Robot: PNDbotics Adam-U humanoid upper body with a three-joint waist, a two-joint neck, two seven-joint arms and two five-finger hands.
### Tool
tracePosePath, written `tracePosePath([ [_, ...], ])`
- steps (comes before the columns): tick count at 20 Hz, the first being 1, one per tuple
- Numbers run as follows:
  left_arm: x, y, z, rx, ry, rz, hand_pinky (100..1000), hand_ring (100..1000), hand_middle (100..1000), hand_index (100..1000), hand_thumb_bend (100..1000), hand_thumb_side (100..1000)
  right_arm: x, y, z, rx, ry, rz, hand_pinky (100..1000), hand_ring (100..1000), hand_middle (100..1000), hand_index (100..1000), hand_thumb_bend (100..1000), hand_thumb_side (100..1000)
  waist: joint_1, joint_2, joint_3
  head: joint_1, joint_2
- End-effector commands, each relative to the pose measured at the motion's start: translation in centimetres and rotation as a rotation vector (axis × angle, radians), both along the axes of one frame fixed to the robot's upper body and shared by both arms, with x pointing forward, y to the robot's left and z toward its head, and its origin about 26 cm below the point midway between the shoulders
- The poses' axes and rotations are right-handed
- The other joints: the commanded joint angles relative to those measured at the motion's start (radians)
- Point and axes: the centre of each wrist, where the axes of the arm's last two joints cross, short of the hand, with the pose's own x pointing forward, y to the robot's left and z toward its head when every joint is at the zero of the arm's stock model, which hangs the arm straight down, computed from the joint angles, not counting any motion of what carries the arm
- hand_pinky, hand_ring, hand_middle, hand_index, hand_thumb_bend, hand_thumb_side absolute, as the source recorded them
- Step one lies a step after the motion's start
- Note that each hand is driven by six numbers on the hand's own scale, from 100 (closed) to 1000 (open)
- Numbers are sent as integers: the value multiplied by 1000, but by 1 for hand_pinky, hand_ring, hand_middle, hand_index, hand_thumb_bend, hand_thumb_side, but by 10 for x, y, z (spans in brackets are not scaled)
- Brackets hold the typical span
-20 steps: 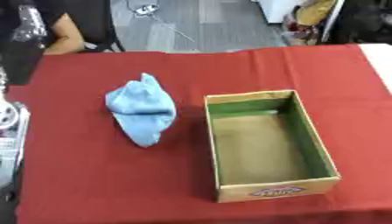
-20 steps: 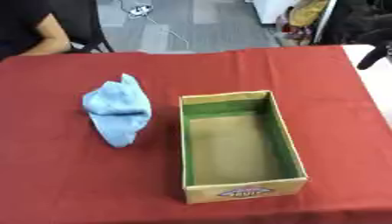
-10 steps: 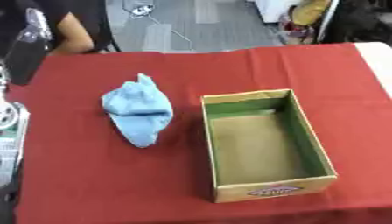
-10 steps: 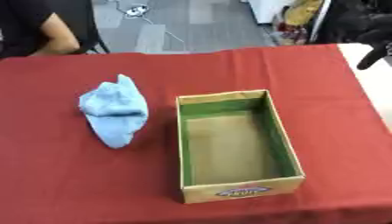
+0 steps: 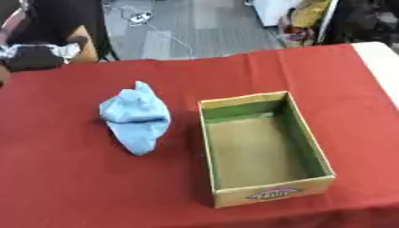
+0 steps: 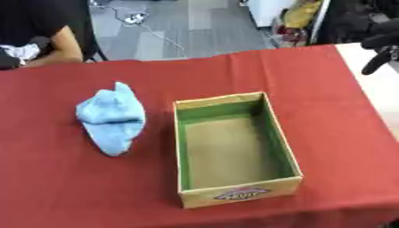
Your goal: Pick up objects on the table and place them in the box.
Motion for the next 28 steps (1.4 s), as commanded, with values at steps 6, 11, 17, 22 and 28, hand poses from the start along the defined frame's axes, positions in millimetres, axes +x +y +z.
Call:
tracePosePath([
  [6,60,7,-2,63,264,40,573,644,905,1000,966,787,-2,0,9,-28,-24,13,535,757,803,963,100,679,-1,-10,-9,13,-1],
  [11,100,4,-35,29,396,61,552,614,894,998,974,810,-2,1,9,-27,-24,15,534,757,803,963,100,679,-4,-8,-8,15,-1],
  [17,126,8,-92,-94,532,110,527,586,890,987,987,839,-1,2,10,-21,-28,18,534,757,803,963,100,678,-6,-3,-10,18,-1],
  [22,132,9,-128,-135,579,137,525,580,888,979,990,847,-1,2,10,-19,-31,22,534,757,803,963,100,678,-8,1,-11,19,-1],
  [28,135,0,-150,-142,603,105,514,563,880,984,977,842,-1,3,10,-18,-33,25,534,757,803,963,100,678,-10,2,-11,24,-1],
])
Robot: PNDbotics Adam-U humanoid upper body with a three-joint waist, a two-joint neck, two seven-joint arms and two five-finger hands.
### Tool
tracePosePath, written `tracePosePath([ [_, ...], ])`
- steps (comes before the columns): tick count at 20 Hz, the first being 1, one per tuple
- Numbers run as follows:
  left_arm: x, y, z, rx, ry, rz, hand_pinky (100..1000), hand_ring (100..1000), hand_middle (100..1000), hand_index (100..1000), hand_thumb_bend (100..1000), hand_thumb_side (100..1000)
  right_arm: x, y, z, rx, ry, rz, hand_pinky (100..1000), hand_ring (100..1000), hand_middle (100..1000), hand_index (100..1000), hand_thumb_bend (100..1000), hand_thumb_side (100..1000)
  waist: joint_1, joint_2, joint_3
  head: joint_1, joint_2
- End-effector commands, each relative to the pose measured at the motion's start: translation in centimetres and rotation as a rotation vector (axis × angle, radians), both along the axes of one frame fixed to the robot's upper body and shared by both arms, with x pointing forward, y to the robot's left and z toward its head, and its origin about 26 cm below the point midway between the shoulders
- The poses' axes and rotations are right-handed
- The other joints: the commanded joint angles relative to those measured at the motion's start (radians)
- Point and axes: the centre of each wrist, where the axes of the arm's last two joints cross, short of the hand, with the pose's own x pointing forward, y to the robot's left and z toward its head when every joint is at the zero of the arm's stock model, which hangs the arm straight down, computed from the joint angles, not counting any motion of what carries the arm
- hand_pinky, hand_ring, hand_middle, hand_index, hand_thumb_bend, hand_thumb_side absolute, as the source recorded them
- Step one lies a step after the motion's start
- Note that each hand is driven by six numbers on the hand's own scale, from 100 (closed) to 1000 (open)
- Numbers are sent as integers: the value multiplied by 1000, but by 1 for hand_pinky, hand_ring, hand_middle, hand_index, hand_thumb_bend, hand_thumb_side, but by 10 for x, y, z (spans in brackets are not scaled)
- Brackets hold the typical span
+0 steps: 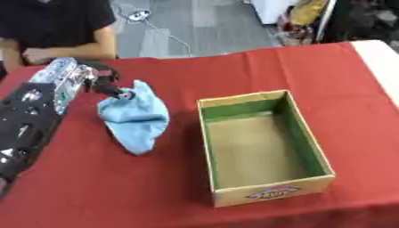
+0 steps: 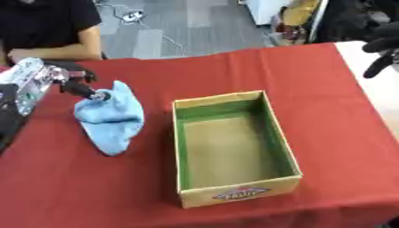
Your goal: Pick up objects on the table and place them in the box.
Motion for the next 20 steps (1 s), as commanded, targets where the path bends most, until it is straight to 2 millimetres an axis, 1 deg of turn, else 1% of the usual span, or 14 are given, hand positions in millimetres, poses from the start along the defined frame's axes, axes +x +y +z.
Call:
tracePosePath([
  [1,4,-1,9,-1,-40,-13,511,558,878,995,970,838,-1,2,10,-12,-36,15,534,757,803,964,100,678,-3,-7,-1,7,-1],
  [2,4,-3,7,-6,-43,-17,515,564,880,983,978,842,-1,2,10,-11,-36,15,534,757,803,963,100,678,-3,-7,-1,7,-1],
  [3,4,-4,6,-12,-49,-20,500,547,874,998,953,830,-1,2,10,-11,-37,16,534,757,803,963,100,678,-4,-7,-1,7,-1],
  [5,4,-8,5,-28,-76,-27,488,539,873,1000,930,823,-1,2,11,-10,-37,17,534,756,803,963,100,678,-4,-6,-1,8,-1],
  [6,3,-11,6,-35,-95,-31,489,539,873,1000,933,824,-1,2,11,-10,-37,17,534,757,803,963,100,678,-5,-6,-2,8,-1],
  [7,3,-14,6,-42,-114,-36,474,534,872,1000,899,817,-1,2,11,-9,-38,17,534,756,803,963,100,678,-5,-5,-2,8,-1],
  [8,2,-17,7,-52,-139,-45,473,533,872,1000,896,816,-1,2,11,-9,-38,18,534,757,803,963,100,678,-5,-5,-2,7,-1],
  [9,1,-20,8,-60,-166,-55,467,539,868,999,878,804,-1,2,11,-8,-38,18,534,756,803,963,100,678,-5,-5,-2,7,-1],
  [10,0,-24,9,-70,-194,-69,467,536,869,1000,881,806,-1,2,11,-8,-38,18,534,756,803,963,100,678,-5,-4,-2,7,-1],
  [11,-1,-27,9,-79,-212,-82,464,551,864,995,856,799,-1,3,11,-8,-39,19,534,756,803,963,100,678,-5,-4,-2,8,-1],
  [16,-4,-43,3,-128,-224,-151,473,568,865,991,852,805,0,3,12,-8,-41,22,534,756,803,963,100,677,-6,-3,-4,9,-1],
  [17,-5,-45,1,-129,-207,-163,503,587,865,984,877,824,0,3,12,-8,-42,23,535,756,802,963,100,678,-6,-3,-5,10,-1],
  [18,-5,-47,-2,-125,-177,-175,500,586,865,985,874,822,0,3,12,-8,-43,24,535,756,802,963,100,678,-6,-3,-5,12,-1],
  [20,-6,-49,-11,-102,-95,-185,537,609,869,982,917,825,0,4,12,-8,-44,26,535,756,802,963,100,678,-6,-3,-7,14,-1],
])
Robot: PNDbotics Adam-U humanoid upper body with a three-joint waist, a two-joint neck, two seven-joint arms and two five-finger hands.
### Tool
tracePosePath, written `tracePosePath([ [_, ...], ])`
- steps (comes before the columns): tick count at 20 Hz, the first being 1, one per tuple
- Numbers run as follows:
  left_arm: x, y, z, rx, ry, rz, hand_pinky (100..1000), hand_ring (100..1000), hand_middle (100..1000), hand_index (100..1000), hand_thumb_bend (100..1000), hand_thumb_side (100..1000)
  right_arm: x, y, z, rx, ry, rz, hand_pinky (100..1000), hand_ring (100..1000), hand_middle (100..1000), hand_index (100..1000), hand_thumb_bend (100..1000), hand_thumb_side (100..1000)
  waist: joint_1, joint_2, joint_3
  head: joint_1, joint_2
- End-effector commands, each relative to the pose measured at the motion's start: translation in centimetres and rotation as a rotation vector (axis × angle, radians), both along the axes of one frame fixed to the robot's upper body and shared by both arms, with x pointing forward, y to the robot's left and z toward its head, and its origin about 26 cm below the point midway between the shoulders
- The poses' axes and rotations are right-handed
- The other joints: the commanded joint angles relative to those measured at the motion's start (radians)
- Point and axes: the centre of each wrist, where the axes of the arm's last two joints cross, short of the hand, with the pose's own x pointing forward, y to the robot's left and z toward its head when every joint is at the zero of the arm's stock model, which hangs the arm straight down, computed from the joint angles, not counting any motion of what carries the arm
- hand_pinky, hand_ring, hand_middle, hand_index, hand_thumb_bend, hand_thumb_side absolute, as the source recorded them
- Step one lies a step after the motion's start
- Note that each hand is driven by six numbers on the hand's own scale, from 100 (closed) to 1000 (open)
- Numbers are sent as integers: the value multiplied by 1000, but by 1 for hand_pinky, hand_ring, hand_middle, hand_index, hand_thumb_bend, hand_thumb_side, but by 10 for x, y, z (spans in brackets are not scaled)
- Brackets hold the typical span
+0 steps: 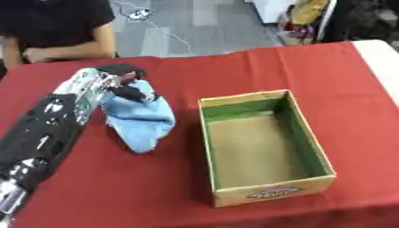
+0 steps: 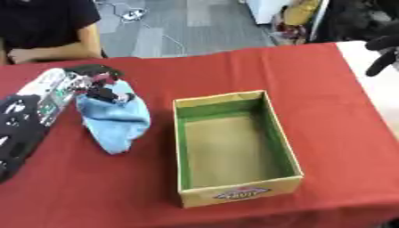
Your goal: Pick up objects on the table and place them in the box.
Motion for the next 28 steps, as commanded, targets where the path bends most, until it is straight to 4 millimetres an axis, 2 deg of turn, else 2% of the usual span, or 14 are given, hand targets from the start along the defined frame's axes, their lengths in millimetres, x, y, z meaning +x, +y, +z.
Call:
tracePosePath([
  [1,2,-3,2,42,70,-25,540,607,865,982,925,822,-1,2,9,-14,-34,15,535,756,802,963,100,678,-2,-8,-1,8,-1],
  [6,-1,4,-23,91,214,18,553,603,840,950,930,809,-1,3,10,-10,-39,17,535,756,803,963,100,678,-4,-4,-3,7,-1],
  [13,-4,18,-37,104,321,66,566,596,788,885,901,760,-1,2,10,-10,-40,16,536,757,803,963,100,680,-4,-3,-1,8,-1],
  [14,-4,20,-37,113,339,72,558,579,769,866,838,699,-1,2,10,-10,-40,16,536,757,803,963,100,680,-5,-3,-1,8,-1],
  [15,-3,20,-37,121,353,77,532,534,697,771,568,453,-1,2,10,-10,-40,16,535,757,803,963,100,680,-5,-3,-1,9,-1],
  [16,-3,21,-36,138,360,88,514,509,653,716,463,352,-1,2,10,-10,-39,16,535,756,803,963,100,680,-5,-4,-1,10,-1],
  [17,-3,21,-36,151,358,96,428,421,534,575,241,152,-1,2,10,-10,-39,16,535,756,803,963,100,680,-5,-4,-1,11,-1],
  [18,-3,22,-33,167,337,109,268,302,434,461,101,100,-1,2,10,-10,-39,16,535,756,803,963,100,681,-5,-4,-1,11,-1],
  [19,-3,21,-31,180,301,118,160,222,362,400,100,100,-1,2,10,-10,-38,16,535,756,803,963,100,681,-5,-4,-1,11,-1],
  [20,-2,20,-27,183,255,125,100,108,235,283,100,221,-1,2,10,-10,-38,15,535,756,803,963,100,681,-5,-4,-1,10,-1],
  [21,-2,20,-27,183,220,130,100,129,257,307,100,191,-1,2,10,-10,-38,15,535,756,803,963,100,681,-4,-4,-1,10,-1],
  [22,-2,20,-22,175,157,135,100,100,100,149,100,364,-1,2,10,-10,-37,14,535,756,803,963,100,682,-4,-4,-1,9,-1],
  [25,-2,22,-18,128,51,150,100,100,100,108,100,332,-1,2,9,-10,-36,12,535,756,803,963,100,682,-4,-4,-1,8,-1],
  [28,-4,24,-15,58,34,166,100,100,100,100,100,375,-1,2,9,-9,-35,11,535,756,803,963,100,682,-4,-5,-1,7,-1],
])
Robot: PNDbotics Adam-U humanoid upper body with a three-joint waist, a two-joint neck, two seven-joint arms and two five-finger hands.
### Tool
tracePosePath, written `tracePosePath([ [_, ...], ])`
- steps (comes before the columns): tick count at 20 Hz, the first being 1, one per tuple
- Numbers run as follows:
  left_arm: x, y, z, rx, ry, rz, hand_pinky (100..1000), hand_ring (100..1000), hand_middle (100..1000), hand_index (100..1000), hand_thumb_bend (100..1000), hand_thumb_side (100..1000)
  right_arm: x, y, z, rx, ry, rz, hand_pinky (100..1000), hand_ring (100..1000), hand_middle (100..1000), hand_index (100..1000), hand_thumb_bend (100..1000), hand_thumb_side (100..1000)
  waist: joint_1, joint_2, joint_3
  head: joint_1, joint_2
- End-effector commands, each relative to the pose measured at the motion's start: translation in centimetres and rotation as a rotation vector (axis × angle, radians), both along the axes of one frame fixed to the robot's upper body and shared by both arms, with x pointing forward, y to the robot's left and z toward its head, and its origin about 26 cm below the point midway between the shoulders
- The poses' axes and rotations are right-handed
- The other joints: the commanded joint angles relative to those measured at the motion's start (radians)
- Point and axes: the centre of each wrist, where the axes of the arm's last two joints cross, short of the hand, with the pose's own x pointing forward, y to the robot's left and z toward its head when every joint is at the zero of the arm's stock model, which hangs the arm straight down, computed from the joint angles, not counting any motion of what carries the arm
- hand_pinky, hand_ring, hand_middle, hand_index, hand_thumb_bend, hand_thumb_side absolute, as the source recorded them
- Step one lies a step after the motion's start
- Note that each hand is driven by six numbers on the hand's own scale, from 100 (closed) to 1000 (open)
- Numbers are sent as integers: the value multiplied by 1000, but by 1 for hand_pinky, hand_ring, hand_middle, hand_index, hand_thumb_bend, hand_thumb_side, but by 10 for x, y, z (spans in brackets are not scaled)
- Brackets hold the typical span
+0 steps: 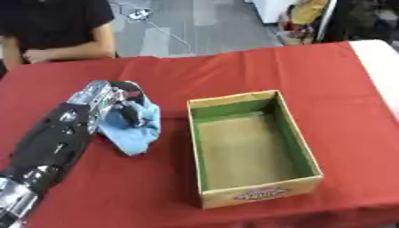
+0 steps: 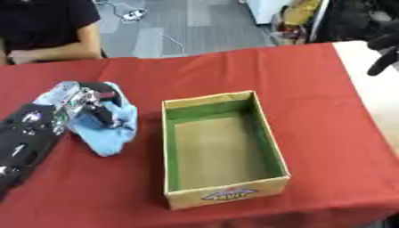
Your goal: Pick up objects on the table and place them in the box.
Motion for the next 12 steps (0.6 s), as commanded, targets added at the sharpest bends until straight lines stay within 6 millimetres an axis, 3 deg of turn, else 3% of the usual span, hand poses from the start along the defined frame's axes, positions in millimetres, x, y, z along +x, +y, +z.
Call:
tracePosePath([
  [1,-1,15,16,-43,-54,39,100,100,100,100,100,393,-2,0,8,-9,-31,4,535,756,803,963,100,682,-4,-6,1,3,-1],
  [4,-2,16,30,-119,-102,45,100,100,100,100,100,407,-2,0,8,-9,-30,2,534,756,803,963,100,682,-4,-7,1,1,-1],
  [7,-4,17,58,-210,-191,43,100,100,100,100,100,421,-2,-1,7,-9,-28,-2,534,756,803,964,100,683,-3,-8,2,-3,-1],
  [12,-12,19,139,-258,-411,-11,100,100,100,100,100,483,-3,-2,6,-12,-22,-10,534,756,803,964,100,683,0,-13,6,-14,-1],
])
